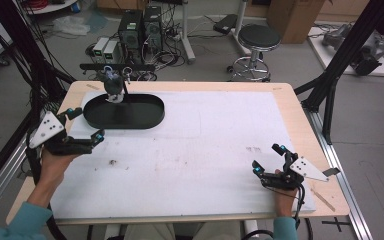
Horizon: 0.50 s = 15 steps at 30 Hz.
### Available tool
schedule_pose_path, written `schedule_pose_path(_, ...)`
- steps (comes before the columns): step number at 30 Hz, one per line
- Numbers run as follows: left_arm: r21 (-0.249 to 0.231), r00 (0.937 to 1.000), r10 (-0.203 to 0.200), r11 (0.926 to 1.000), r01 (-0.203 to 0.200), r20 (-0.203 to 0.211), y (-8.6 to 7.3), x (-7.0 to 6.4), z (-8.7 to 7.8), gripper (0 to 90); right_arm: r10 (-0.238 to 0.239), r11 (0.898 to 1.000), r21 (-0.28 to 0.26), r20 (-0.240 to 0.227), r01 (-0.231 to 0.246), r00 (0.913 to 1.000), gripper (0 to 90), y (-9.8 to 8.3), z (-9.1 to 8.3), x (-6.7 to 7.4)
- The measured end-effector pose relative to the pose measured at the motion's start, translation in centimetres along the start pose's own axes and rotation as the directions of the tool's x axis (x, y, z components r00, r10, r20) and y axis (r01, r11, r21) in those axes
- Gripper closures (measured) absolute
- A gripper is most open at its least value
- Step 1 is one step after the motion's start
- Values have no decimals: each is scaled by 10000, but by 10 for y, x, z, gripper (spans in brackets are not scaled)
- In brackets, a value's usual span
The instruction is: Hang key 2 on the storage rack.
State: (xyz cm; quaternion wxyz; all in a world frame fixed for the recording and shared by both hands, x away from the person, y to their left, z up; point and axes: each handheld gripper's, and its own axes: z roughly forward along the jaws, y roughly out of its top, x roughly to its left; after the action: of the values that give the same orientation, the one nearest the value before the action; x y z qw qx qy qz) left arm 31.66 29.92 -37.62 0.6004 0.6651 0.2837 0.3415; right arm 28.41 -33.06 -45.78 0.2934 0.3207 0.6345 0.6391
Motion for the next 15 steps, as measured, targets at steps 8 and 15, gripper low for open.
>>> schedule_pose_path(8, -230, 9974, -600, 9980, 591, -403, -49, -21, -26, 17, 5, 10000, -29, -16, -5, 10000, 8, 0, 0, 0)
schedule_pose_path(15, -594, 9952, -833, 9950, 803, -510, -73, -31, -36, 17, -71, 10000, -65, 10, 72, 10000, 8, 0, 1, 0)
